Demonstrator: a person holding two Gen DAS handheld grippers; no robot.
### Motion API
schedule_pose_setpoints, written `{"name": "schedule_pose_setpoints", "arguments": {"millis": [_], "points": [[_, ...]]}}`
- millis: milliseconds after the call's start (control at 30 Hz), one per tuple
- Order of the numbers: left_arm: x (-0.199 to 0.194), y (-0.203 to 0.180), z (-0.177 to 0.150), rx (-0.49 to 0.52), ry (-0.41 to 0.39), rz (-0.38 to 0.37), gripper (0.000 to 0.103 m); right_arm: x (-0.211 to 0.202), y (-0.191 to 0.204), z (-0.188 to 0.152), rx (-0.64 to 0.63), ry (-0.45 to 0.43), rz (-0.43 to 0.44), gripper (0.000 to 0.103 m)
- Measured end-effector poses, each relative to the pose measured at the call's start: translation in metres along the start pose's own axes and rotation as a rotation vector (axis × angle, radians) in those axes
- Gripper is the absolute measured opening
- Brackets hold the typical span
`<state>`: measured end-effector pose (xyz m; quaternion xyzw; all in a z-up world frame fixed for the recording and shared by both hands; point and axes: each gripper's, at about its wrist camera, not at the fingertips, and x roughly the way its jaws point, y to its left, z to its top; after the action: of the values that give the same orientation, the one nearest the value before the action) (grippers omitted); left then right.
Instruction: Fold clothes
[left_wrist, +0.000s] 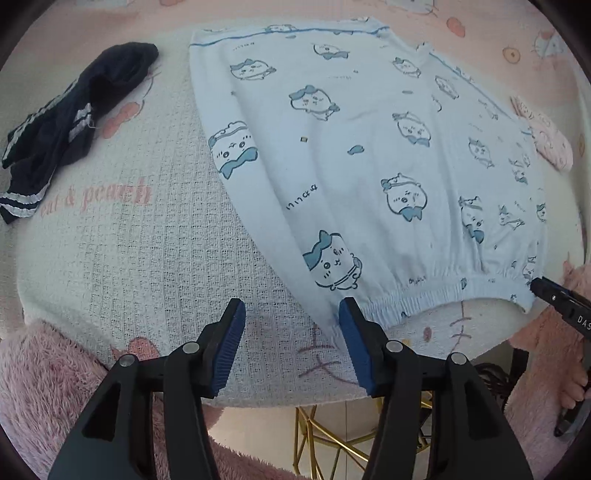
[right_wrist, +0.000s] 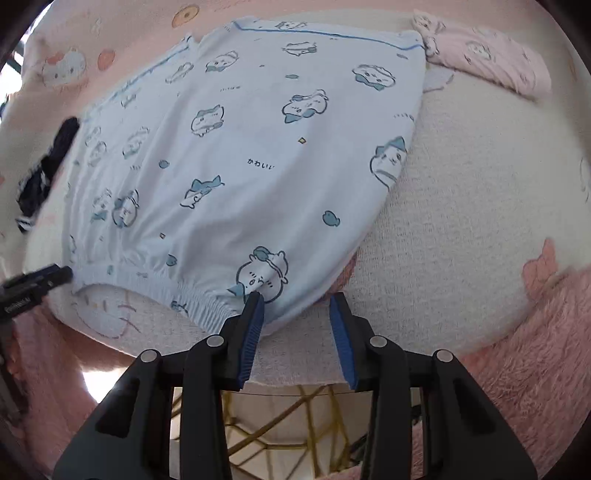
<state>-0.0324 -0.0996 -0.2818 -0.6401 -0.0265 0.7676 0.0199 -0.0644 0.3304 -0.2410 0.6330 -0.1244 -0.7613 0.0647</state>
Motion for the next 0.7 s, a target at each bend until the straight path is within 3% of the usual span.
{"name": "schedule_pose_setpoints", "arguments": {"millis": [133,200,267,300,400,533,700], "points": [[-0.015,0.008,-0.005,0.008,-0.033,-0.015,0.055,-0.002,-0.018,-0.002,0.103,0.046,0.150,0.038],[-0.007,-0.011,0.013,0.017,-0.032,-0.018,0.055,0.006,-0.022,-0.007,0.152,0.096,0.236,0.038],[-0.005,-0.015,0.008,0.019,-0.023,-0.015,0.055,0.014,-0.021,-0.010,0.183,0.122,0.277,0.040],[-0.005,-0.014,0.005,0.018,-0.023,-0.021,0.055,0.017,-0.018,-0.007,0.183,0.115,0.276,0.039],[-0.008,-0.035,0.009,0.009,-0.023,-0.042,0.055,0.034,0.001,0.012,0.172,0.080,0.262,0.008],[0.000,-0.049,0.012,-0.011,-0.033,-0.061,0.055,0.017,0.023,0.028,0.066,0.006,0.219,0.006],[-0.008,-0.026,-0.002,-0.047,-0.028,-0.095,0.055,0.014,0.081,0.070,-0.117,-0.027,0.209,0.006]]}}
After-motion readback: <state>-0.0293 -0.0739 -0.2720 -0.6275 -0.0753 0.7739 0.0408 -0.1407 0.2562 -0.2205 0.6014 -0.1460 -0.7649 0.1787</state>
